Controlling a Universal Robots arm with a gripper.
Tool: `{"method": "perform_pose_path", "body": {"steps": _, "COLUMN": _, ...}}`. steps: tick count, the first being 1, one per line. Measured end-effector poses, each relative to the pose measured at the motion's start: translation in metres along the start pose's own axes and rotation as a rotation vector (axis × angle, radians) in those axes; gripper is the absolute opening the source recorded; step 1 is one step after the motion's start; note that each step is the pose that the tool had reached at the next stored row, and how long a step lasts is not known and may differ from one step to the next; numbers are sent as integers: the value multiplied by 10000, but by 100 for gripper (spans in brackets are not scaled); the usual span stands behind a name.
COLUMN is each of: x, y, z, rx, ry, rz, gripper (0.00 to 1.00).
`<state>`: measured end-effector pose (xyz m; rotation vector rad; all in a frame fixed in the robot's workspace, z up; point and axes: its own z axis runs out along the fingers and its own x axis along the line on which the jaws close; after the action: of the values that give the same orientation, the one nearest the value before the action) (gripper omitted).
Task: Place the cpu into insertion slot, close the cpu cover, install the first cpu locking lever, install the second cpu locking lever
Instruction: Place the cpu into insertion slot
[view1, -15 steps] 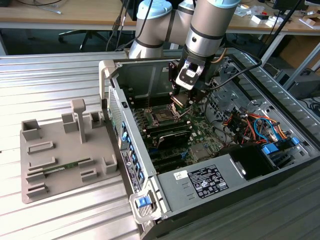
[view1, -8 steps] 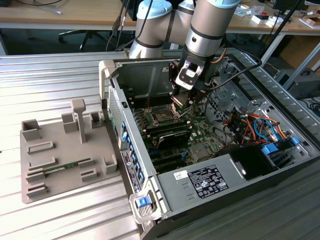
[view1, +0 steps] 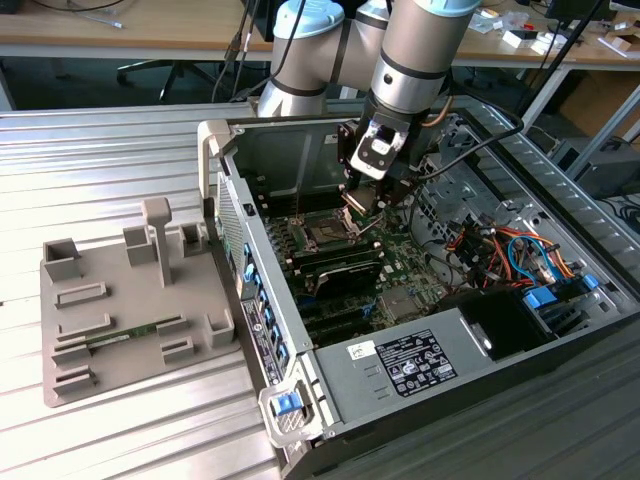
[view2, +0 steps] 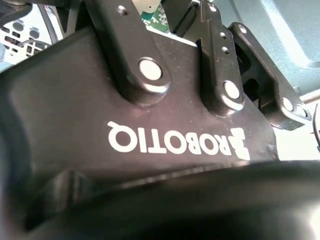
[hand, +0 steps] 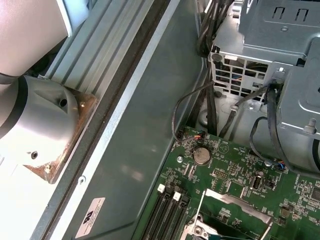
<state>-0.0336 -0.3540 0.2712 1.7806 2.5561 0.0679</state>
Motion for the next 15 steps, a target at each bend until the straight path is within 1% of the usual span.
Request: {"method": "perform_pose_path", "body": {"steps": 15, "x": 0, "y": 0, "z": 2, "rx": -1, "ry": -6, "rz": 115, "gripper": 55}}
